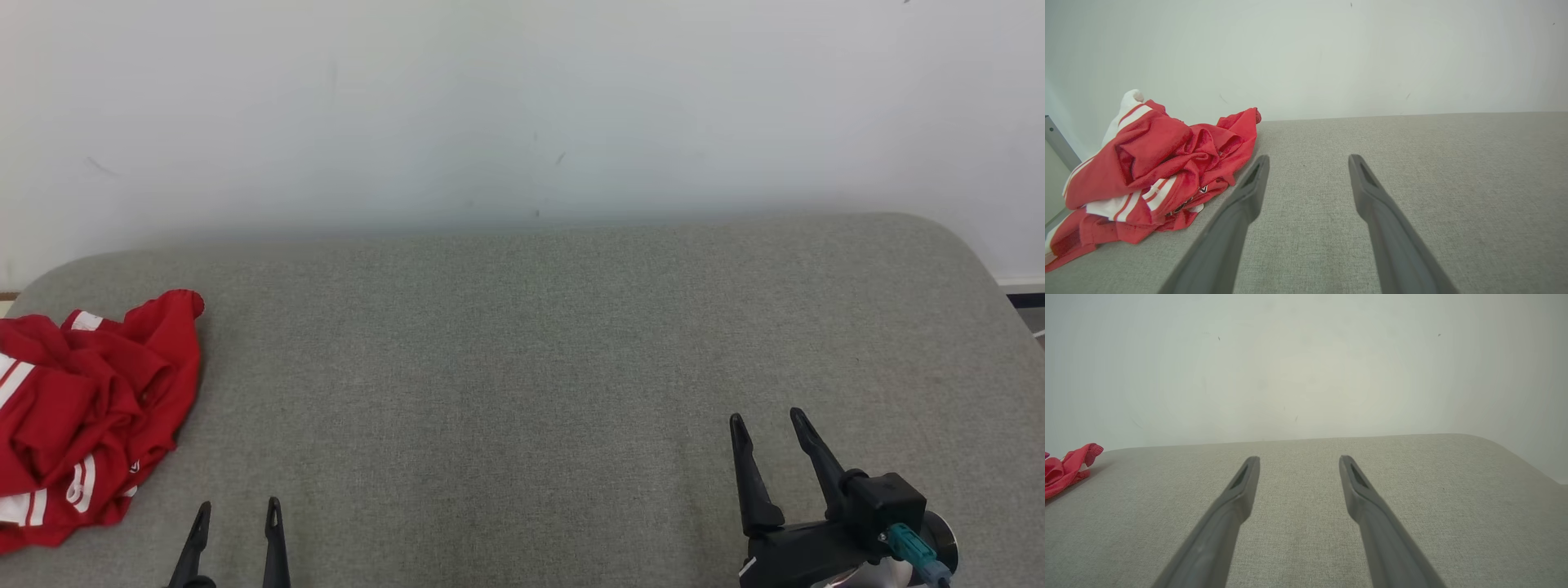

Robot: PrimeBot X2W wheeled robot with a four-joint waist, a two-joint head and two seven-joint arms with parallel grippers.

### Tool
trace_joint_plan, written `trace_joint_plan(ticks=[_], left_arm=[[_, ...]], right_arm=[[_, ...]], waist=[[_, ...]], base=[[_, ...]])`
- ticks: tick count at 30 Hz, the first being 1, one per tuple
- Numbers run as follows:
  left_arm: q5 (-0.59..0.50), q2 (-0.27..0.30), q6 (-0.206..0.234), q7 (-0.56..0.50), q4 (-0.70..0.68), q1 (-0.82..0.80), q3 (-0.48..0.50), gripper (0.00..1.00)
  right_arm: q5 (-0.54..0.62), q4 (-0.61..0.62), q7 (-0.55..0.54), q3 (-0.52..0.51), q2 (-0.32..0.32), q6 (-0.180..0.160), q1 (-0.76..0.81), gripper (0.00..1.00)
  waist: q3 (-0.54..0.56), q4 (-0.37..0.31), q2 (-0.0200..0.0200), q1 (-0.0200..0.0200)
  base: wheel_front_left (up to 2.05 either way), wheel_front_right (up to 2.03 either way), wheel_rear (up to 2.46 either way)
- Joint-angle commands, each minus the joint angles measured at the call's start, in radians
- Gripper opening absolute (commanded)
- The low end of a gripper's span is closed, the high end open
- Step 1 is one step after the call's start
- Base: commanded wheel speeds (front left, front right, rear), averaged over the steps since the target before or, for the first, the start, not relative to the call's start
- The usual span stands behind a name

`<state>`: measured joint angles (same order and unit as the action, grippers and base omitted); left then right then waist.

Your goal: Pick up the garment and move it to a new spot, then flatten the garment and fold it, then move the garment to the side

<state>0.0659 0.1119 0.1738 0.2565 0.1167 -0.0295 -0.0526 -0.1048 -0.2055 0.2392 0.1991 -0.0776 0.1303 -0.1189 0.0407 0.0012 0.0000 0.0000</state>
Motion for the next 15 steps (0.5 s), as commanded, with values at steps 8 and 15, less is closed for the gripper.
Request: trace_joint_plan(ticks=[8,15], left_arm=[[0.003,0.008,-0.004,0.011,-0.011,0.028,0.019,1.00],[0.024,0.017,-0.015,0.011,-0.005,0.032,0.034,1.00]], right_arm=[[0.010,0.005,0.003,-0.009,0.006,0.001,0.013,1.00],[-0.006,0.012,-0.012,-0.032,0.016,0.001,0.026,1.00]], waist=[[0.011,0.002,0.0000,0.0000],[0.017,0.009,0.0000,0.0000]], base=[[0.00,0.00,0.00],[0.00,0.00,0.00]])
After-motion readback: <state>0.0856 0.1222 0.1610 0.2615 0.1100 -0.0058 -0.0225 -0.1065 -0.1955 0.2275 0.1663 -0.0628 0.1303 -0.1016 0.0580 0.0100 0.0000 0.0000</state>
